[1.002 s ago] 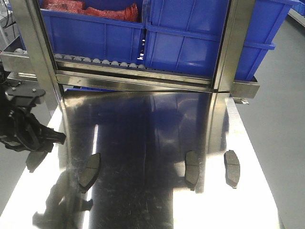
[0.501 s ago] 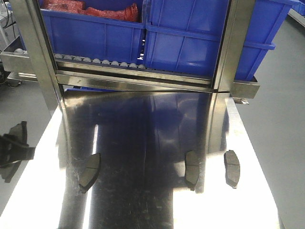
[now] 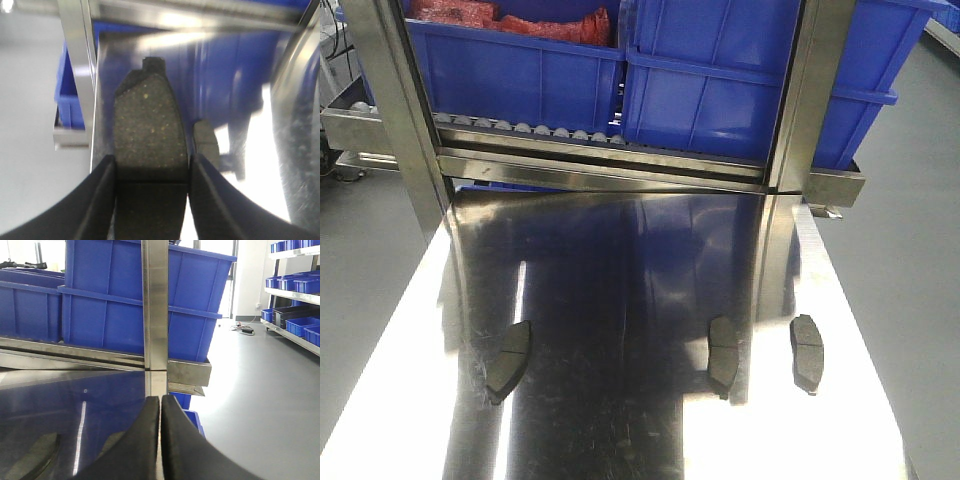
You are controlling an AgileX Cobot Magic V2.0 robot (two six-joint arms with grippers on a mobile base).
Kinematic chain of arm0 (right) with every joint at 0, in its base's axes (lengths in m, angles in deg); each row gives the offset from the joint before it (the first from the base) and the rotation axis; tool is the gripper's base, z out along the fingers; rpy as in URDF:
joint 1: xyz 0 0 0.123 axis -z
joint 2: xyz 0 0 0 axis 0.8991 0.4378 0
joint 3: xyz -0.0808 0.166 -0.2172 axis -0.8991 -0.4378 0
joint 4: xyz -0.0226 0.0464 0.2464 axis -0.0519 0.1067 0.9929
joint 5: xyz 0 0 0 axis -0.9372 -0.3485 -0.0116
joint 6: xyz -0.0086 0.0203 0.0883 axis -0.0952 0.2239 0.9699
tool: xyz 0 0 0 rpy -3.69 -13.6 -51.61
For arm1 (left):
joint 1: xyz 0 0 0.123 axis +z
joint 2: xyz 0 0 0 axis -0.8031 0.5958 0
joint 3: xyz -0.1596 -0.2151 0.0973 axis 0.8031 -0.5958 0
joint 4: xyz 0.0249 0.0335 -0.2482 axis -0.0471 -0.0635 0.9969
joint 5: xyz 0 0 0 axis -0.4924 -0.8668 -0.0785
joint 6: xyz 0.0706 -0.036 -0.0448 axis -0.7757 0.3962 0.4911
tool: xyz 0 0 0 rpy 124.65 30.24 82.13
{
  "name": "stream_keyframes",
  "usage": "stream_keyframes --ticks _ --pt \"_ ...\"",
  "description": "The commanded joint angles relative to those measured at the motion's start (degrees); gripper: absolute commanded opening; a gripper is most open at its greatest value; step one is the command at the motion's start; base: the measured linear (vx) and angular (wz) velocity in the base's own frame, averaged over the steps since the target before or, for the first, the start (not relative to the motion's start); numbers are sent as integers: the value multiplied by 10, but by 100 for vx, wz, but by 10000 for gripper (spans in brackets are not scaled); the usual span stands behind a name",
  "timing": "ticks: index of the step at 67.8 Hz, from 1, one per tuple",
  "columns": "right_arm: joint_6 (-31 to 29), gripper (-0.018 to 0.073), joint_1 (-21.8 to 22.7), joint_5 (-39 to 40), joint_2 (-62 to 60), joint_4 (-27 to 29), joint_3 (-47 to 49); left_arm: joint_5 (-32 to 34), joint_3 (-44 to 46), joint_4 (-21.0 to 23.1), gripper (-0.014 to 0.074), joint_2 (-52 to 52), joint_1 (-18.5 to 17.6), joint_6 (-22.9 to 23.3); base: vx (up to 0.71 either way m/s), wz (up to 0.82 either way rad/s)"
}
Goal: Move and align brake pads A on conveyor
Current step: 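Raise the held brake pad clear of the table with the left gripper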
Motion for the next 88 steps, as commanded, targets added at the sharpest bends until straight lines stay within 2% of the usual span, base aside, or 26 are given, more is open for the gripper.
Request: stream_keyframes --ticks 1,21,88 --pt "0 -11 3 45 -7 -5 -7 32 3 8 -6 -49 -2 6 0 0" --pt "0 -11 3 45 -7 -5 -7 11 -11 7 -6 -142 -2 6 0 0" --pt "0 -11 3 46 -7 -5 -7 9 -11 6 -6 -143 -2 6 0 0"
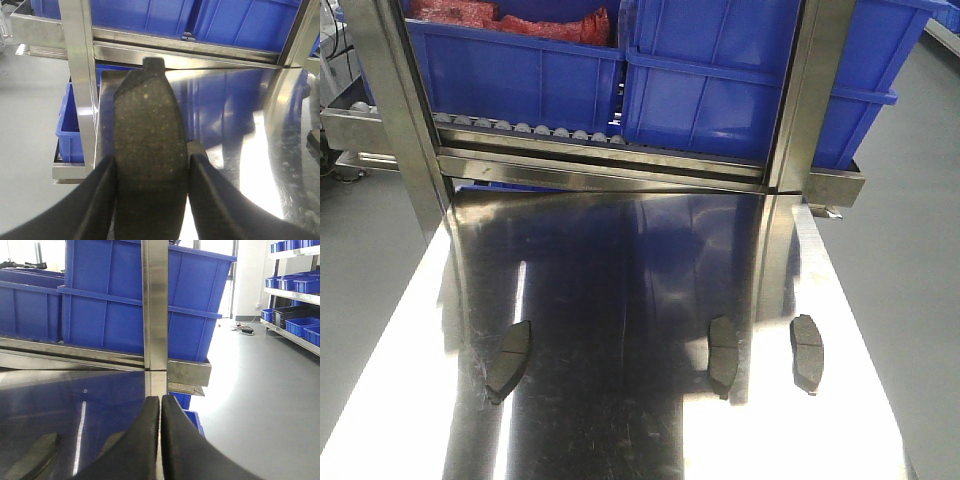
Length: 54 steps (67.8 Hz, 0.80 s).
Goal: Move and align brake pads A on conveyor
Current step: 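Raise the held brake pad clear of the table with the left gripper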
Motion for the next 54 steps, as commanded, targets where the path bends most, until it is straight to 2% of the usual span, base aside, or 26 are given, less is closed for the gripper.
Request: stream_keyframes --ticks 1,21,35,46,54 --pt "0 -11 3 46 -7 -5 -7 51 15 6 -6 6 -2 6 0 0" --pt "0 -11 3 48 -7 -6 -6 51 15 6 -6 6 -2 6 0 0" --pt "0 -11 3 112 -7 -8 0 51 15 6 -6 6 -2 6 0 2" --pt "0 -11 3 65 29 -8 51 51 15 6 -6 6 -2 6 0 1" --pt "0 -11 3 13 117 -8 119 51 15 6 -6 6 -2 6 0 0"
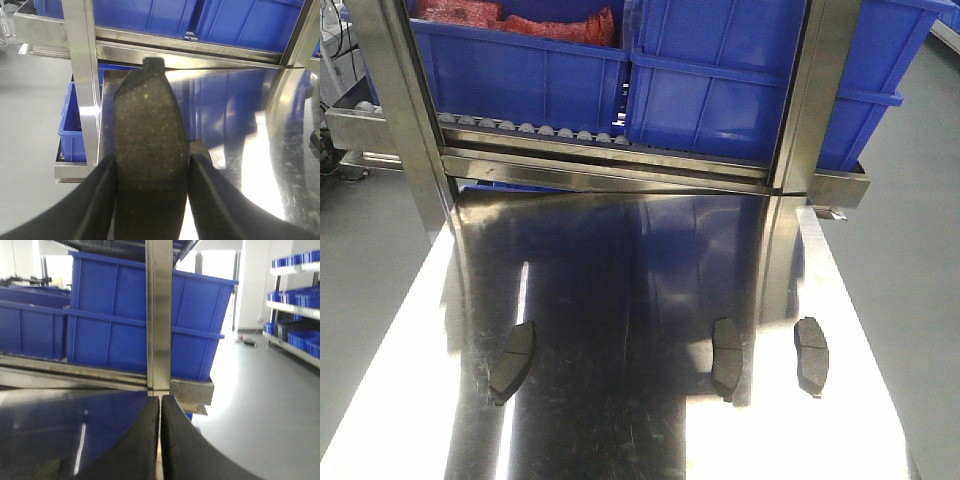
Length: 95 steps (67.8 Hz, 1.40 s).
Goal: Move and align brake pads A on conveyor
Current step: 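Raise the held brake pad clear of the table with the left gripper, then lower the right gripper over the outermost brake pad on its side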
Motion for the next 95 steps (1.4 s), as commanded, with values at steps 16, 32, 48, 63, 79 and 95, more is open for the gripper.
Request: stream_keyframes --ticks 16,32,48,63,79,95 --pt "0 -11 3 -127 259 -4 180 52 15 6 -6 6 -2 6 0 0" --pt "0 -11 3 -304 440 24 281 52 15 6 -6 6 -2 6 0 0" --pt "16 -11 3 -321 522 30 295 52 15 6 -6 6 -2 6 0 0" --pt "24 -1 3 -321 531 30 302 52 15 6 -6 6 -2 6 0 0" --pt "24 139 3 -359 531 27 327 52 15 6 -6 6 -2 6 0 0" --pt "24 376 3 -388 531 31 345 52 15 6 -6 6 -2 6 0 0"
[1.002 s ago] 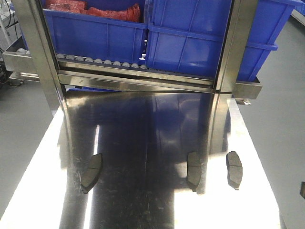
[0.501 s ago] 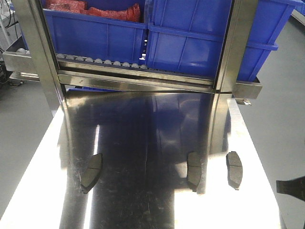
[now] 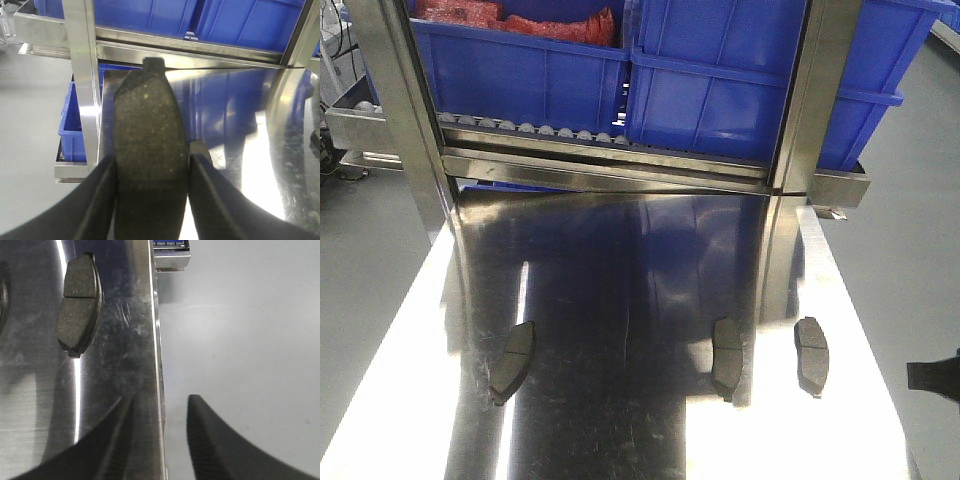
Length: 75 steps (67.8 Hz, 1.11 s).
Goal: Move and align brake pads A on conveyor
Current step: 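Lower the right gripper over the outermost brake pad on its side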
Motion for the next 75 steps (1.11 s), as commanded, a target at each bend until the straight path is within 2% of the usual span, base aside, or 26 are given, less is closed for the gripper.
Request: stream_keyframes --ticks 1,9,16,24,34,50,61,70,75 --pt "-1 386 3 13 -4 0 23 52 15 6 -6 6 -2 6 0 0" --pt "-1 435 3 35 -4 16 23 52 15 6 -6 6 -2 6 0 0" --pt "-21 439 3 63 8 51 27 52 15 6 -6 6 -2 6 0 0" --pt "-67 439 3 54 59 102 57 52 15 6 -6 6 -2 6 0 0" --pt "-102 439 3 34 137 131 115 52 15 6 -6 6 -2 6 0 0" --pt "-106 440 1 -5 251 139 209 52 15 6 -6 6 -2 6 0 0" --pt "-111 448 -51 -18 325 136 262 52 15 6 -6 6 -2 6 0 0" --pt "-51 461 -73 -19 374 138 290 52 15 6 -6 6 -2 6 0 0" --pt "-45 461 -73 -28 401 140 303 52 15 6 -6 6 -2 6 0 0"
